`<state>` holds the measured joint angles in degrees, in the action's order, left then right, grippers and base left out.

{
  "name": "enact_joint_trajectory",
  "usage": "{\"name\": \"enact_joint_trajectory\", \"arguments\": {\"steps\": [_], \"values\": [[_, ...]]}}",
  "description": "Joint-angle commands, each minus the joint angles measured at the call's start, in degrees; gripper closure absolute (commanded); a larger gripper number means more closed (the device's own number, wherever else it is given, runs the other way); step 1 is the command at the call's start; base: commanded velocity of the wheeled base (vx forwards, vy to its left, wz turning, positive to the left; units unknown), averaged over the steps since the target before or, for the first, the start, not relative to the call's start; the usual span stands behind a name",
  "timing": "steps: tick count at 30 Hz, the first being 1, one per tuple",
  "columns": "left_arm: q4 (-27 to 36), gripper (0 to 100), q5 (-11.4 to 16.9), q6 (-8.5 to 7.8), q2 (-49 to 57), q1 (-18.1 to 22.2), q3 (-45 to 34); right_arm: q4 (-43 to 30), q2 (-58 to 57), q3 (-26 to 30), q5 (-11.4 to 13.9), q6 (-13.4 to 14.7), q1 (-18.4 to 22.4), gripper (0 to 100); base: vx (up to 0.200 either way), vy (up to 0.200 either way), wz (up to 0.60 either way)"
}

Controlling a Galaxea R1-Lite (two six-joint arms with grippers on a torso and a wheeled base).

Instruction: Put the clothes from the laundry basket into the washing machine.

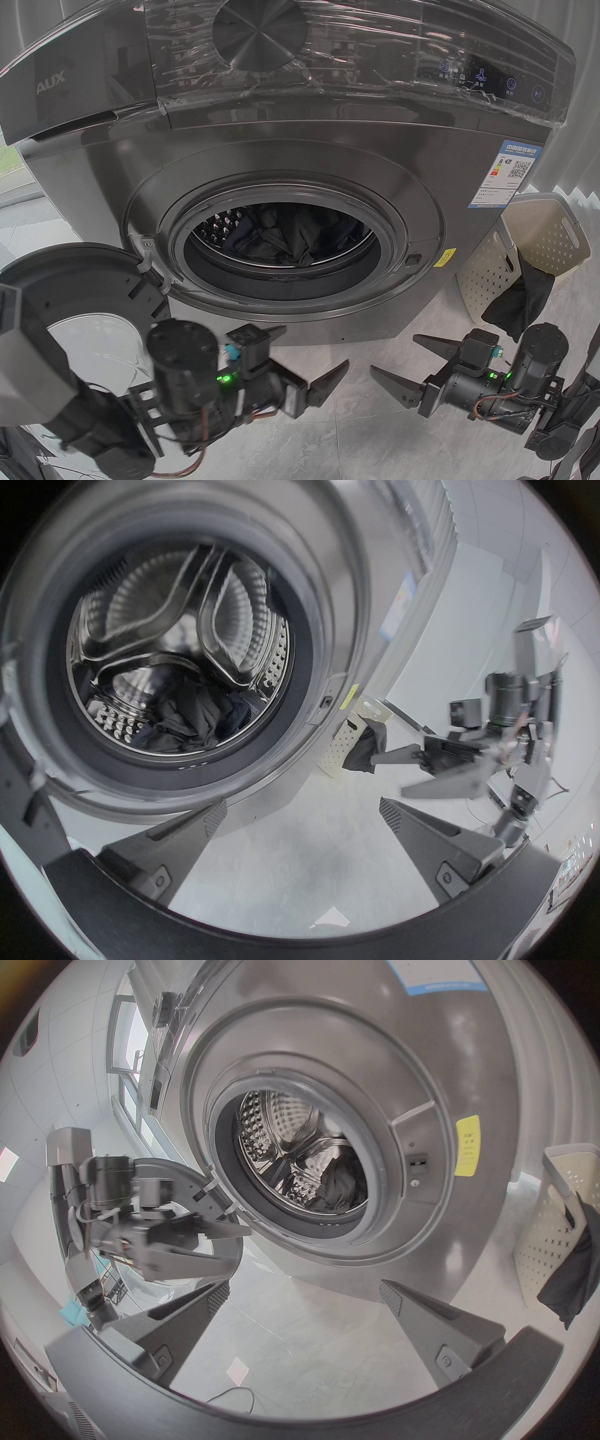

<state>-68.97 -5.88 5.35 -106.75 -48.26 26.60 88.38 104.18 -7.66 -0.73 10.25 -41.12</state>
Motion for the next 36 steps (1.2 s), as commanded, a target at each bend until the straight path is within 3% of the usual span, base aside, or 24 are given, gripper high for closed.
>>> {"name": "enact_joint_trajectory", "arguments": {"steps": [1,6,12,14,18,19,24,25,26,27,28,30,33,36], "values": [[-1.51,0,-0.01,0.01,22.38,-3.86,-17.2,-0.23,-9.96,7.66,-2.43,-0.06,3.68,0,0.0,0.0,0.0],[-0.81,0,-1.68,-0.69,30.64,-1.57,-22.56,-3.74,-16.2,7.66,-3.66,-0.14,11.06,0,-0.12,0.0,0.0],[-0.64,0,-2.65,-1.31,36.09,3.35,-26.42,-14.64,-26.13,7.66,-3.93,-0.76,11.94,0,-0.2,0.0,0.0],[2.44,0,-2.91,-1.13,39.78,4.84,-26.6,-22.46,-32.81,7.66,-5.6,-1.2,11.85,0,-0.2,0.0,0.0],[11.93,0,-2.39,-2.71,49.18,8.8,-26.6,-32.13,-41.34,7.66,-7.71,-0.58,12.99,0,-0.2,0.0,0.0],[12.28,0,-2.39,-2.8,49.62,8.89,-26.6,-32.4,-41.6,7.66,-7.71,-0.58,13.08,0,-0.2,0.0,0.0],[26.44,0,-2.12,-2.71,63.07,14.16,-26.6,-43.91,-53.91,7.66,-7.62,-0.94,19.06,0,-0.2,0.0,0.0],[26.44,0,-2.12,-2.71,63.07,14.16,-26.6,-43.91,-53.91,7.66,-7.62,-0.94,19.06,0,-0.2,0.0,0.0],[32.06,0,-1.95,-2.71,67.47,15.74,-26.6,-50.68,-59.36,7.66,-7.44,-1.2,20.82,0,-0.2,0.0,0.0],[32.06,0,-1.95,-2.71,67.47,15.74,-26.6,-50.68,-59.36,7.66,-7.44,-1.2,20.82,0,-0.2,0.0,0.0],[37.51,0,-1.86,-2.28,72.04,17.76,-26.6,-57.62,-65.25,7.66,-7.27,-1.38,23.54,0,-0.2,0.0,0.0],[42.26,0,-1.59,-2.19,76.96,19.96,-26.6,-64.12,-71.4,7.66,-7.0,-1.38,26.27,0,0.0,0.0,0.0],[50.17,0,-0.01,-1.75,85.04,22.69,-26.6,-73.97,-82.56,7.66,-6.65,-1.64,29.17,0,0.0,0.0,0.0],[58.08,0,2.36,-1.75,93.22,26.47,-26.6,-83.2,-94.25,7.66,-4.72,-2.78,32.33,0,0.0,-0.133,0.0]]}}
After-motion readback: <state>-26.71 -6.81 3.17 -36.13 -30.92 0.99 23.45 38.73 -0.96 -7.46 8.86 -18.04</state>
